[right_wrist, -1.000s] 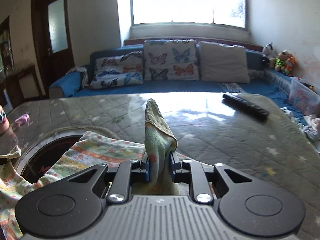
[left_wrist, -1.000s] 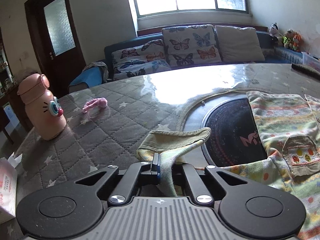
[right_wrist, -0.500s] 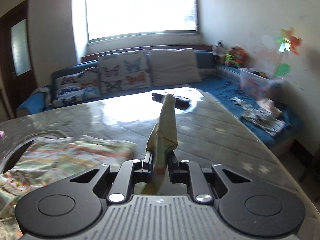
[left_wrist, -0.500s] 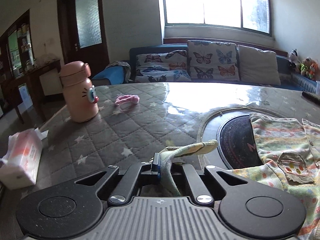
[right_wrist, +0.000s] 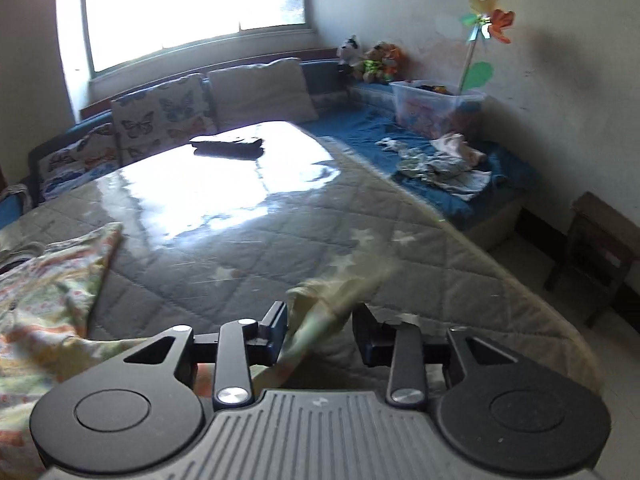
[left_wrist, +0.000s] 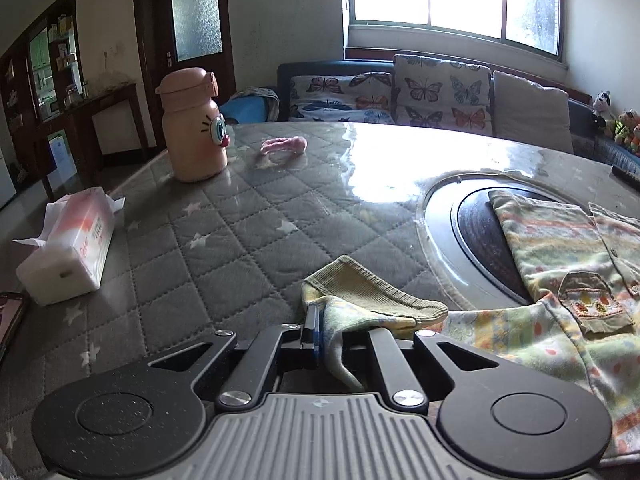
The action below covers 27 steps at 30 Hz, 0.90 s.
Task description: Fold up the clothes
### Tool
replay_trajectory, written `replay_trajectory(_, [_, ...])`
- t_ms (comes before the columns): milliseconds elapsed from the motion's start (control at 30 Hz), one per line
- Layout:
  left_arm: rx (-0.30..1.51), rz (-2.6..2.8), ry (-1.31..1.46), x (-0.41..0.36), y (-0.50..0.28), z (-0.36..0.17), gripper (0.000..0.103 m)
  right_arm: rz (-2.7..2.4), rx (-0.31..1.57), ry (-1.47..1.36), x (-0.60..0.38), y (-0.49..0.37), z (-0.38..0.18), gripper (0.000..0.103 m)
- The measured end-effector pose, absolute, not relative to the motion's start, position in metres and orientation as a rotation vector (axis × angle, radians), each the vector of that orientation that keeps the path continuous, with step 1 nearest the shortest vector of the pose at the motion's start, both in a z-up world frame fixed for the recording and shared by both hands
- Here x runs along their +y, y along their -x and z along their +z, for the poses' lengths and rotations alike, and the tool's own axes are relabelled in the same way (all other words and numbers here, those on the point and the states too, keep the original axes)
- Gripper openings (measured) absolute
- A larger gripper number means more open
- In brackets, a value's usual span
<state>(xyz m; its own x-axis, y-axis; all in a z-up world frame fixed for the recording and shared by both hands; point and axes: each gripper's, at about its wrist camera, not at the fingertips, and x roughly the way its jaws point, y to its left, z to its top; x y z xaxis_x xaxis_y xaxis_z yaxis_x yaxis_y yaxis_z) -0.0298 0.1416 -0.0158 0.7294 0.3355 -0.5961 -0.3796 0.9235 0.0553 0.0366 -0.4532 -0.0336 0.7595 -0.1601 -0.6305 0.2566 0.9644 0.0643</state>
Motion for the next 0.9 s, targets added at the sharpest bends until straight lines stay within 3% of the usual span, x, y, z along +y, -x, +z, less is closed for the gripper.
replay_trajectory(267, [0.65, 0.411, 0.061, 0.144, 0.033, -0.016, 0.031, -0.266, 0.622, -0.094, -0.452, -0.018, -0.015, 0.038])
replay_trajectory(400, [0.654, 0.419, 0.056, 0.146, 0.035, -0.017, 0.031, -0.142, 0.651, -0.098, -0.428, -0.021, -0.018, 0.041])
replay_trajectory(567, [0.668, 0.445, 0.058, 0.153, 0.032, -0.02, 0.025, -0.065, 0.715, -0.131, -0.41, -0.03, -0.042, 0.042])
replay_trajectory(667, [0.679, 0.468, 0.059, 0.161, 0.031, -0.022, 0.025, -0.054, 0.722, -0.128, -0.403, -0.036, -0.049, 0.049])
replay_trajectory(833, [0.699, 0.519, 0.078, 0.172, 0.033, -0.027, 0.03, -0.043, 0.72, -0.084, -0.391, -0.048, -0.05, 0.054])
replay_trajectory(900, [0.704, 0.541, 0.074, 0.175, 0.036, -0.028, 0.038, -0.039, 0.719, -0.067, -0.386, -0.052, -0.051, 0.058])
